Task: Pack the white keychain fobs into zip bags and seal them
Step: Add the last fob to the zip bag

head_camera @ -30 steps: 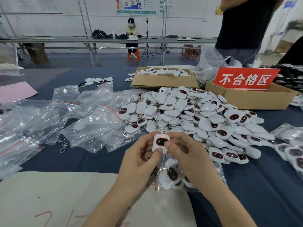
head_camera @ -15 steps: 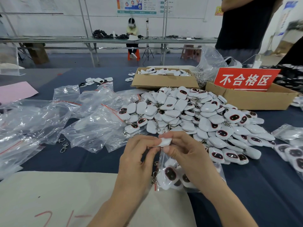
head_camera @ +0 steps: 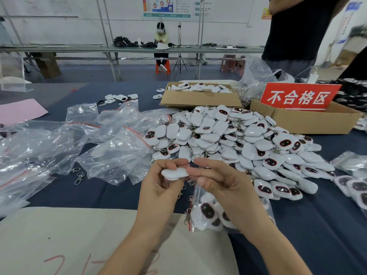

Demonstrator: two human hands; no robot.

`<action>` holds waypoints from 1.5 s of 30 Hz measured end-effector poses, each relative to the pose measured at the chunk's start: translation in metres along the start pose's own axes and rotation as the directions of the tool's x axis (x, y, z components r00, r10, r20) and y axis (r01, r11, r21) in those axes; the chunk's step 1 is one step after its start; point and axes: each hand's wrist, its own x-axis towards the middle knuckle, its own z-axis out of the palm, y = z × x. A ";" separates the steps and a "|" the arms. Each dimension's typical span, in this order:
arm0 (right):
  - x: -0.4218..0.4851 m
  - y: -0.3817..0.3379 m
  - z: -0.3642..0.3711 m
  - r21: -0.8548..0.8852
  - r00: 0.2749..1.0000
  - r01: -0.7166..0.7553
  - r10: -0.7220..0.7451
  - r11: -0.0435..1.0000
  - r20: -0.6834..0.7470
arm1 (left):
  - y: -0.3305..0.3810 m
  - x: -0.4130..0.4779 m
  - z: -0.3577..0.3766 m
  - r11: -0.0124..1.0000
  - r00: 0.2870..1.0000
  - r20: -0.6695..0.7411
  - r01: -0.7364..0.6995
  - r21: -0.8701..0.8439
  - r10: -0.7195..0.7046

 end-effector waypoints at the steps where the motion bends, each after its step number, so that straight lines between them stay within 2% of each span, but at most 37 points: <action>1: 0.000 -0.001 0.001 0.024 1.000 0.009 -0.009 1.000 0.006 | 0.000 0.001 -0.001 1.000 1.000 0.000 0.010 -0.015 -0.010; 5: 0.000 -0.005 -0.001 0.068 0.999 0.036 -0.038 0.997 0.020 | -0.002 0.001 0.000 0.998 1.000 0.014 0.025 -0.055 -0.024; 8: 0.000 -0.004 -0.002 -0.032 0.999 0.028 -0.029 0.999 -0.030 | 0.000 0.004 -0.004 0.995 0.995 0.004 0.097 -0.032 -0.096; 11: -0.001 0.002 -0.008 -0.291 0.988 -0.013 -0.032 0.957 -0.149 | 0.002 0.011 -0.013 0.970 0.979 0.012 0.201 0.137 -0.205; 14: -0.001 0.009 -0.019 -0.540 0.981 -0.110 0.005 0.835 -0.192 | 0.001 0.014 -0.024 0.894 0.961 0.045 0.235 0.380 -0.272; 16: 0.000 0.014 -0.023 -0.636 0.981 -0.174 0.079 0.752 -0.175 | -0.002 0.015 -0.031 0.838 0.950 0.111 0.198 0.509 -0.292; 19: 0.002 0.021 -0.025 -0.695 0.969 -0.245 0.180 0.675 -0.167 | -0.005 0.017 -0.037 0.788 0.920 0.162 0.202 0.581 -0.356; 23: 0.008 0.019 -0.023 -0.720 0.953 -0.257 0.293 0.645 -0.078 | -0.006 0.012 -0.024 0.811 0.876 0.284 0.180 0.557 -0.390; 27: 0.013 0.016 -0.028 -0.677 0.946 -0.236 0.323 0.697 0.002 | -0.012 -0.001 -0.010 0.845 0.848 0.255 0.338 0.414 -0.464; 30: 0.013 0.011 -0.031 -0.658 0.956 -0.194 0.289 0.727 0.039 | -0.003 -0.006 -0.001 0.873 0.872 0.180 0.396 0.285 -0.455; 33: 0.012 -0.001 -0.029 -0.646 0.986 -0.093 0.159 0.758 0.045 | 0.016 -0.011 0.012 0.885 0.926 0.161 0.260 0.386 -0.342; 38: 0.001 -0.042 -0.032 -0.418 0.991 0.073 -0.112 0.906 -0.069 | 0.069 -0.017 0.039 0.852 0.923 0.353 -0.060 0.520 -0.151; 40: -0.003 -0.061 -0.030 -0.269 0.972 0.128 -0.175 0.955 -0.156 | 0.095 -0.018 0.050 0.784 0.899 0.437 -0.281 0.553 0.013; 42: -0.006 -0.077 -0.026 -0.141 0.949 0.140 -0.174 0.980 -0.265 | 0.119 -0.023 0.057 0.676 0.857 0.461 -0.480 0.558 0.228; 44: -0.009 -0.086 -0.021 -0.042 0.938 0.116 -0.123 0.992 -0.324 | 0.130 -0.028 0.053 0.530 0.794 0.375 -0.602 0.597 0.479; 45: -0.011 -0.089 -0.017 -0.005 0.935 0.092 -0.088 0.996 -0.343 | 0.130 -0.032 0.047 0.532 0.782 0.276 -0.594 0.603 0.559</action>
